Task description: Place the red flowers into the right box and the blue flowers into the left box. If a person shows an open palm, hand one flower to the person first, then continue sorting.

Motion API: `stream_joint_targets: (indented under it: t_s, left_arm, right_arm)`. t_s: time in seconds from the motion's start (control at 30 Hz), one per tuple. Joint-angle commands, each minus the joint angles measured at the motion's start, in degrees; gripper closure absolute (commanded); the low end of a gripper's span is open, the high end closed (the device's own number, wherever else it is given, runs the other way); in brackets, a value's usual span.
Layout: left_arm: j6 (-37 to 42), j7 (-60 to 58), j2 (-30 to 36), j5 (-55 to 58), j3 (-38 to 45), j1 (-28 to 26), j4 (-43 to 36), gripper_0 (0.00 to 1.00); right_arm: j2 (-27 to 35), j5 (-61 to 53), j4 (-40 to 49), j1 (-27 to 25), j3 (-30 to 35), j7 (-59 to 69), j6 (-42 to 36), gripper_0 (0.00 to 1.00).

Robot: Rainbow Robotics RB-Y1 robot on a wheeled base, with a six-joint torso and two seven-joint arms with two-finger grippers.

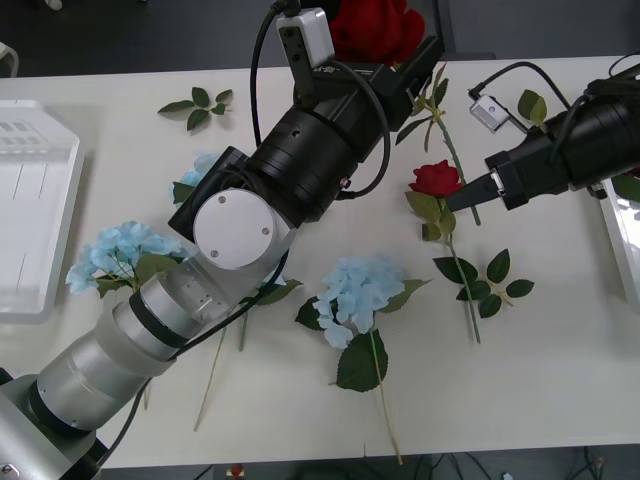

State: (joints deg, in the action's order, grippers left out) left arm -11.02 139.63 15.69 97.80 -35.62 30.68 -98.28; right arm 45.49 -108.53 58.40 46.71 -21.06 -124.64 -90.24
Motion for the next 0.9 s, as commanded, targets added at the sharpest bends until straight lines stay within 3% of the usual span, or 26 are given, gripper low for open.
stream_joint_targets:
  t_s: [0.03,0.33,0.5,0.7,0.9]
  left_arm:
    - [-0.6,2.7,-1.2,-0.2,-0.8,2.5,-0.9,0.00]
    - [-0.8,2.7,-1.0,-0.2,-1.2,1.6,-0.5,0.00]
    - [-0.3,2.2,4.7,3.7,0.6,2.5,-4.5,0.00]
    - [8.4,1.5,13.4,14.1,5.7,1.0,-8.2,0.00]
    - [23.2,1.3,22.1,21.5,13.7,-3.5,-8.1,0.00]
  right_arm:
    - [5.1,4.0,-0.1,0.0,3.0,2.4,1.1,1.00]
    - [9.7,11.8,-7.6,0.0,4.8,5.4,2.9,1.00]
    - [13.4,15.7,-13.0,0.0,4.8,12.3,6.1,1.00]
    - [16.0,18.9,-18.1,0.1,4.8,14.2,9.7,1.00]
    - [16.7,21.1,-25.0,0.0,4.6,14.7,14.4,1.00]
